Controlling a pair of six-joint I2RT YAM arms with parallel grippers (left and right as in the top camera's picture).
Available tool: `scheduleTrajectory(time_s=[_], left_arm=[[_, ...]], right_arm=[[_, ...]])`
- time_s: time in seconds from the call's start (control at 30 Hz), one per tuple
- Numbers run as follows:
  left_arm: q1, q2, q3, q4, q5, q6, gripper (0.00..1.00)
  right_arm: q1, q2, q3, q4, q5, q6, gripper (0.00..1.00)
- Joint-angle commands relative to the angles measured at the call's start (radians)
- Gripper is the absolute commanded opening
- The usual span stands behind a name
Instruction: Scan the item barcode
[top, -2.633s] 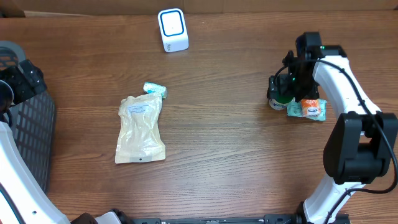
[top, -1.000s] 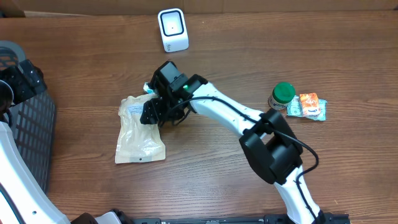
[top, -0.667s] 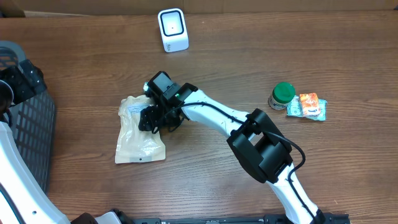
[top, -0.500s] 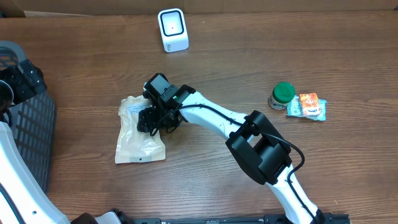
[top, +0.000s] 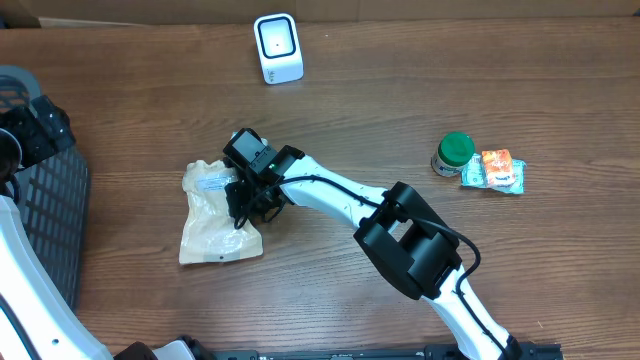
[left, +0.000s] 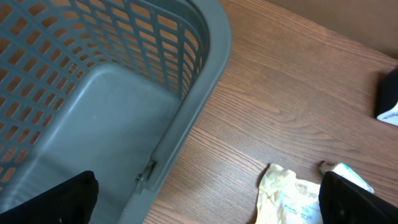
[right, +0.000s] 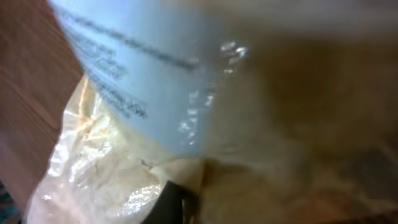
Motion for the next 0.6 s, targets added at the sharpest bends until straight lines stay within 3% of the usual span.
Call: scheduleTrajectory(time_s=[0.0, 0.17, 0.33, 0.57], left_arm=[[0.0, -0.002, 0.021, 0.003, -0.003, 0.012, 0.99], [0.0, -0.002, 0.021, 0.003, -0.003, 0.012, 0.99], [0.0, -0.002, 0.021, 0.003, -0.003, 0.012, 1.0], [0.0, -0.002, 0.021, 0.003, -0.003, 0.012, 0.99]], right_arm=[[-0.015, 0.047, -0.011, -0.045, 0.002, 0.001, 0.04], [-0.06, -0.013, 0.002, -0.107, -0.023, -0.005, 0.04], [-0.092, -0.143, 0.006, -0.186, -0.011, -0.129, 0.04], [-0.114, -0.341, 0.006, -0.314, 0.327, -0.164, 0.04]])
